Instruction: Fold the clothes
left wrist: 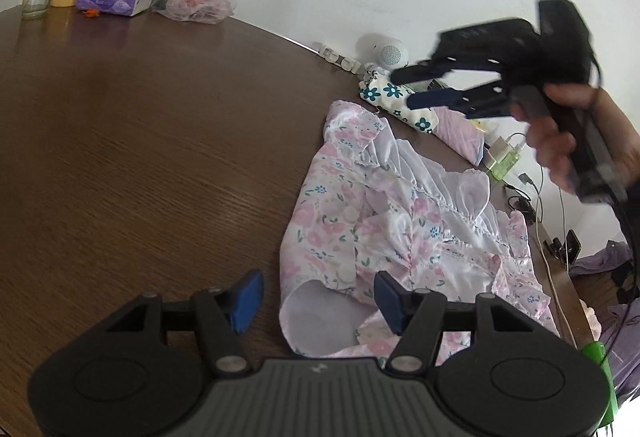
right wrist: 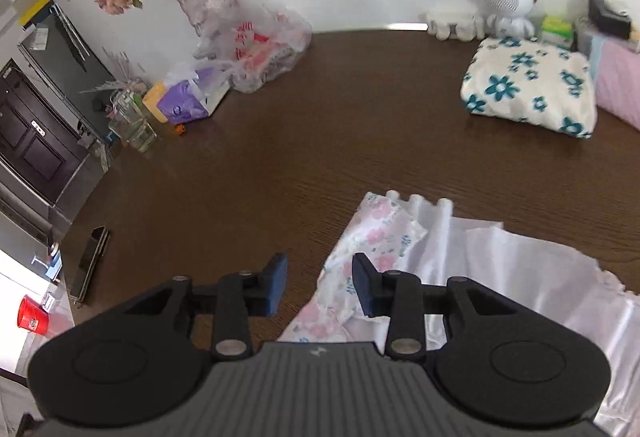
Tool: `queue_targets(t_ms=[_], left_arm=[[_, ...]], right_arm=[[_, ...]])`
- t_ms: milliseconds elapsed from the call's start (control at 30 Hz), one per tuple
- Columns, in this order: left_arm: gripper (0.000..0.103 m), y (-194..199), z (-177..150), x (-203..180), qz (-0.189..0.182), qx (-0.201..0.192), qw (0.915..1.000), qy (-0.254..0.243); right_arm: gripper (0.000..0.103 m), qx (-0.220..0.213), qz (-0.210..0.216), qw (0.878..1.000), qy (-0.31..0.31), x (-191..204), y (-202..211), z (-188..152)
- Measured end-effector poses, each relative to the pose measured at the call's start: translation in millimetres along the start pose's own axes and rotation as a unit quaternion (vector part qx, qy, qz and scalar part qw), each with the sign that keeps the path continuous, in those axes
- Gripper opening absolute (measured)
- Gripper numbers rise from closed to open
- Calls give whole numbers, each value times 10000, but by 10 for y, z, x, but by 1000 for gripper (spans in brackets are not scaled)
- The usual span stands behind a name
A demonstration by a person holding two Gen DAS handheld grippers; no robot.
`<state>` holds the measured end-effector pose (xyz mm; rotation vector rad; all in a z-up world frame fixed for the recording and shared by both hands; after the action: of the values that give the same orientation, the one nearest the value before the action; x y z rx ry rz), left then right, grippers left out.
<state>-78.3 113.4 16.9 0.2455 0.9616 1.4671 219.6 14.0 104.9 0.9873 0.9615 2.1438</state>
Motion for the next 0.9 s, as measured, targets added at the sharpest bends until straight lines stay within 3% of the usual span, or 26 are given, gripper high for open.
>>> queue_targets(t_ms=[67, 133, 233, 267, 333, 400, 700, 900], left_arm=[[30, -16, -20, -16, 154, -43, 9998, 78], [15, -33, -34, 5, 206, -36, 9995, 230], [3, -47, -45, 64, 132, -3, 9990, 427], [2, -45, -51, 65, 90, -6, 9991, 413], [0, -12, -70, 51, -60, -111, 9993, 366], [0, 48, -88, 10, -236, -260, 9990, 267], [0, 279, -205, -643, -814, -575, 9906, -940], [0, 106, -471, -1303, -1149, -404, 9790, -1635]], right_arm=[[39, 315, -574, 9976, 208, 149, -388, 64], [41, 469, -1065, 9926, 345, 255, -664, 64], [40, 621, -1222, 9903, 223, 277, -899, 27], [38, 628, -1296, 9893, 239, 291, -958, 12], [14, 516, -1525, 9858, 470, 350, -1003, -36], [3, 437, -1508, 9864, 481, 333, -977, -77], [1, -433, -735, 9963, 51, -86, 67, -232], [1, -742, -688, 9920, -750, -834, 587, -519]])
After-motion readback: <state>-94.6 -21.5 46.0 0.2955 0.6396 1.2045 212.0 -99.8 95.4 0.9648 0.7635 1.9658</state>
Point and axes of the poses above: each gripper's, at about its wrist camera, not at the fingertips, and y roughly against the way its jaws point, x to its left, z to its top, the point moved 1 cm from there along -y, roughly the way its jaws point, and after that the axes turned 4 degrees about x, right-handed, at the moved point
